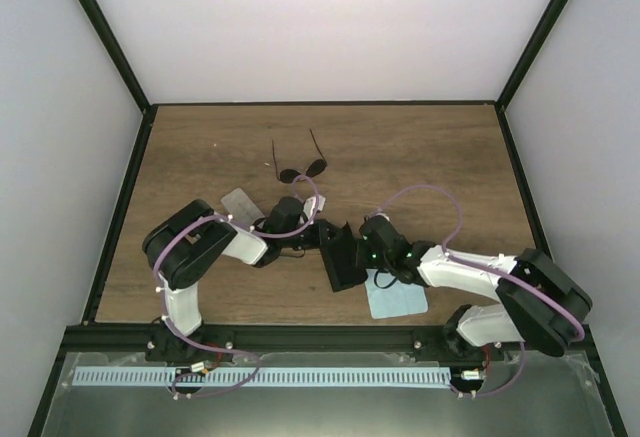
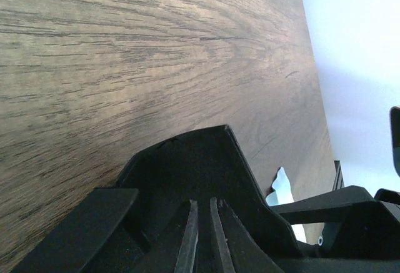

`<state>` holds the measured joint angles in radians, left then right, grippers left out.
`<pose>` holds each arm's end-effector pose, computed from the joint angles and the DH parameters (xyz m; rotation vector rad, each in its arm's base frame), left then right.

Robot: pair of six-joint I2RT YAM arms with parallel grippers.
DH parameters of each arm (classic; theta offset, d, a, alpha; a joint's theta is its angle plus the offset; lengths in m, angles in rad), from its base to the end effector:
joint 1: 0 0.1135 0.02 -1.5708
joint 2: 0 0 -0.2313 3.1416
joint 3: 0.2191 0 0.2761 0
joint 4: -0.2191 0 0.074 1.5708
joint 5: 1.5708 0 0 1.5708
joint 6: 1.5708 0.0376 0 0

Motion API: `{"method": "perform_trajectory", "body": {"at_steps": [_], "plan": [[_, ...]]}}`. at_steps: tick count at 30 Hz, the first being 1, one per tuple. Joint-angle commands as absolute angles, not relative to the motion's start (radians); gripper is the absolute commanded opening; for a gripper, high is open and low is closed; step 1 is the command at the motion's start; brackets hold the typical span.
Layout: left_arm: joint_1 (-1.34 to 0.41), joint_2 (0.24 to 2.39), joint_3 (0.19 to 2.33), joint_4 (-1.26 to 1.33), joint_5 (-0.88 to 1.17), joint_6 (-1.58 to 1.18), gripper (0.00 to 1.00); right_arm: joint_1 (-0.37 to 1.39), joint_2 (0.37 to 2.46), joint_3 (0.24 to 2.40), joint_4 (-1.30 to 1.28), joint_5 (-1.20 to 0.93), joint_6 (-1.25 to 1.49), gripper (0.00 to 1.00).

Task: Organize the sunglasses
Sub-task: Open the sunglasses case at the center of the board.

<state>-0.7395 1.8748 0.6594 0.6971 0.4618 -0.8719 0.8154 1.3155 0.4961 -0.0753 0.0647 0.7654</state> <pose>0.2346 -0.2367 0.0491 0.1654 2.3743 -1.3721 0.1795 0.1870 0.0943 -0.0349 2.5607 0.5814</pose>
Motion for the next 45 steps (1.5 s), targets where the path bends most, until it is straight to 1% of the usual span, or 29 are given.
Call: {"method": "perform_trajectory", "body": {"at_steps": [1, 3, 4, 8, 10, 12, 14, 15, 20, 30, 31, 32, 33, 35, 36, 37, 39, 40, 42, 45], "plan": [[-0.737, 1.885, 0.627, 0.654, 0.434, -0.857, 0.08, 0.823, 1.282, 0.497, -0.116, 0.136, 0.815, 0.33], [-0.738, 1.885, 0.620, 0.659, 0.431, -0.858, 0.08, 0.821, 1.250, 0.489, -0.129, 0.146, 0.823, 0.28], [-0.737, 1.886, 0.616, 0.663, 0.431, -0.860, 0.08, 0.819, 1.240, 0.488, -0.137, 0.154, 0.827, 0.27], [-0.737, 1.887, 0.606, 0.686, 0.437, -0.869, 0.08, 0.786, 1.244, 0.486, -0.158, 0.144, 0.819, 0.31], [-0.737, 1.879, 0.595, 0.702, 0.439, -0.877, 0.08, 0.777, 1.251, 0.484, -0.141, 0.129, 0.807, 0.30], [-0.738, 1.861, 0.589, 0.707, 0.445, -0.879, 0.08, 0.773, 1.265, 0.488, -0.116, 0.108, 0.790, 0.19], [-0.738, 1.829, 0.587, 0.698, 0.447, -0.874, 0.08, 0.773, 1.292, 0.504, -0.106, 0.100, 0.781, 0.05], [-0.737, 1.807, 0.589, 0.684, 0.444, -0.869, 0.08, 0.773, 1.309, 0.515, -0.103, 0.100, 0.780, 0.01], [-0.737, 1.706, 0.614, 0.575, 0.389, -0.825, 0.12, 0.772, 1.372, 0.563, -0.081, 0.104, 0.779, 0.01], [-0.737, 1.568, 0.591, 0.498, 0.288, -0.799, 0.23, 0.719, 1.502, 0.717, -0.090, 0.158, 0.733, 0.01], [-0.738, 1.555, 0.580, 0.498, 0.282, -0.798, 0.25, 0.716, 1.517, 0.733, -0.095, 0.161, 0.727, 0.01], [-0.737, 1.542, 0.570, 0.498, 0.273, -0.796, 0.26, 0.713, 1.519, 0.743, -0.096, 0.164, 0.722, 0.06], [-0.737, 1.527, 0.560, 0.499, 0.264, -0.795, 0.28, 0.713, 1.511, 0.743, -0.091, 0.164, 0.713, 0.16], [-0.739, 1.495, 0.540, 0.494, 0.236, -0.787, 0.33, 0.711, 1.467, 0.722, -0.076, 0.164, 0.708, 0.44], [-0.740, 1.478, 0.530, 0.488, 0.220, -0.782, 0.38, 0.708, 1.434, 0.708, -0.070, 0.169, 0.709, 0.51], [-0.742, 1.463, 0.524, 0.481, 0.203, -0.775, 0.43, 0.706, 1.395, 0.693, -0.068, 0.179, 0.710, 0.56], [-0.744, 1.440, 0.508, 0.471, 0.179, -0.768, 0.53, 0.705, 1.313, 0.666, -0.088, 0.216, 0.719, 0.61], [-0.744, 1.430, 0.499, 0.473, 0.172, -0.768, 0.56, 0.704, 1.274, 0.656, -0.111, 0.236, 0.726, 0.62], [-0.746, 1.416, 0.484, 0.486, 0.164, -0.770, 0.57, 0.705, 1.188, 0.632, -0.167, 0.264, 0.740, 0.65], [-0.756, 1.412, 0.471, 0.501, 0.153, -0.766, 0.55, 0.704, 1.073, 0.577, -0.264, 0.235, 0.743, 0.62]]}}
